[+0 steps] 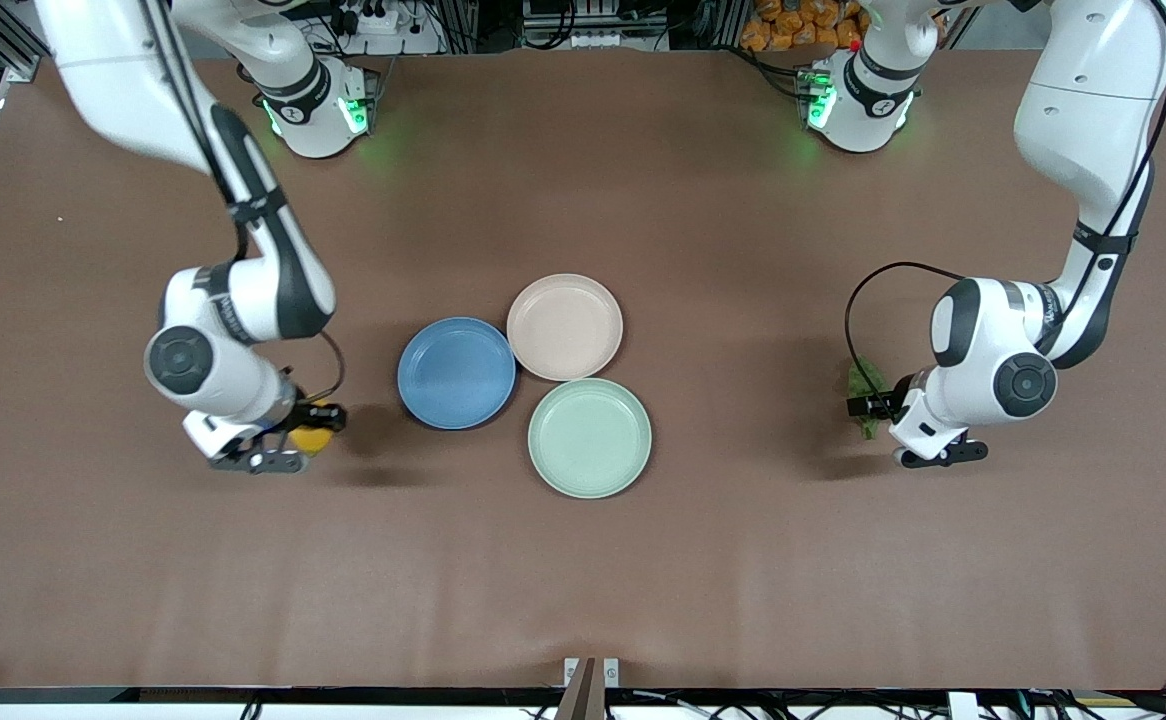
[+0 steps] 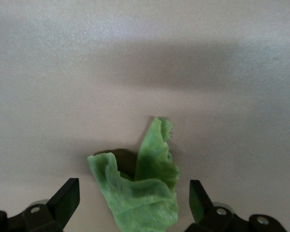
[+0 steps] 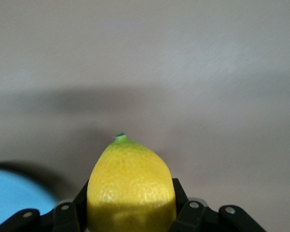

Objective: Place lemon and lettuce in plates
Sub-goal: 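Grasp the lemon with the right gripper while the left gripper grasps the lettuce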

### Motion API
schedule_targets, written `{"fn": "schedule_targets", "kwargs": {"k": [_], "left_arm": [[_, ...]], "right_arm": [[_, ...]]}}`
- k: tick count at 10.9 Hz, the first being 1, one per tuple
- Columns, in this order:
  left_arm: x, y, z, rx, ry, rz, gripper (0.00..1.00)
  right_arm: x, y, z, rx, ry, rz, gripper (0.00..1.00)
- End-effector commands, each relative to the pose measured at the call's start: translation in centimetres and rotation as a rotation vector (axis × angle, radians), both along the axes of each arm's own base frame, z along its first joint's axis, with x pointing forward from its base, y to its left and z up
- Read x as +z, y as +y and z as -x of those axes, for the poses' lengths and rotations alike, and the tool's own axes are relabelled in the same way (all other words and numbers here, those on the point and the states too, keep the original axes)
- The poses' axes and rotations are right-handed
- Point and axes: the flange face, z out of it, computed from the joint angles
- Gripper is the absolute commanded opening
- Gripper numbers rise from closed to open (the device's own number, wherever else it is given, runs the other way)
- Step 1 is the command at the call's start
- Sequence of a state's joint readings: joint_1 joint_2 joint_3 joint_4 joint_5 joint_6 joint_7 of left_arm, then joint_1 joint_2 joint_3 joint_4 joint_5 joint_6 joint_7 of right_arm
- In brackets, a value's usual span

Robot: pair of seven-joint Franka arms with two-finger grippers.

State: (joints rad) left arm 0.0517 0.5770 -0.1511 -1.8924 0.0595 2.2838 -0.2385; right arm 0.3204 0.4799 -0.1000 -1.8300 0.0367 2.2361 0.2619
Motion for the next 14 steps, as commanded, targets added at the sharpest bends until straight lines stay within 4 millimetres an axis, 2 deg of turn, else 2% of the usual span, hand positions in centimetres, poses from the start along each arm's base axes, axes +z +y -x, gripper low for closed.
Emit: {"fn": "schedule_targets", "kwargs": {"k": [1,3,4,5,6,7,8,9,10,11,12,13,14], "left_arm": [[-0.1,0.1,1.3,-0.021,-0.026,-0.012,1.0],[-0.1,0.0,1.4,-0.028,-0.025,-0.01,1.0],[0.1,0.1,1.3,-0.03,-0.028,-0.011,0.8],[0.4,0.0,1.2,-0.032,-0.031,-0.011,0.65],[0.5,0.0,1.2,-0.036,-0.028,-0.011,0.6],[0.5,0.1,1.2,-0.036,-0.028,-0.011,0.46],[0.6,0.1,1.2,-0.036,-0.029,-0.011,0.37],[0.7,0.0,1.2,-0.038,-0.029,-0.011,0.31],[1.0,0.1,1.2,-0.038,-0.031,-0.012,0.2],[1.1,0.1,1.1,-0.038,-0.032,-0.012,0.12],[1.2,0.1,1.1,-0.036,-0.032,-0.012,0.09],[1.4,0.1,0.9,-0.028,-0.038,-0.013,0.07],[2.5,0.0,0.8,-0.037,-0.045,-0.015,0.06]], "right_arm": [[0.0,7.0,3.0,-0.033,0.033,0.023,0.0],[-0.9,12.7,5.5,-0.001,0.035,0.035,0.0],[-2.0,14.1,6.3,0.021,0.047,0.043,0.0],[-3.1,15.7,7.4,0.051,0.061,0.052,0.0],[-4.0,16.7,8.0,0.054,0.067,0.06,0.0],[-5.3,17.1,8.1,0.035,0.06,0.063,0.0],[-6.3,17.4,8.2,0.037,0.051,0.062,0.11],[-6.7,17.4,8.1,0.033,0.046,0.059,0.5],[-6.6,17.3,8.0,0.025,0.048,0.064,0.99],[-5.9,17.1,7.5,0.019,0.04,0.058,1.0],[-4.6,16.8,6.5,0.011,0.03,0.053,1.0],[-2.2,16.2,4.8,-0.008,0.04,0.055,1.0],[2.0,15.5,2.5,-0.035,0.064,0.063,1.0]]}}
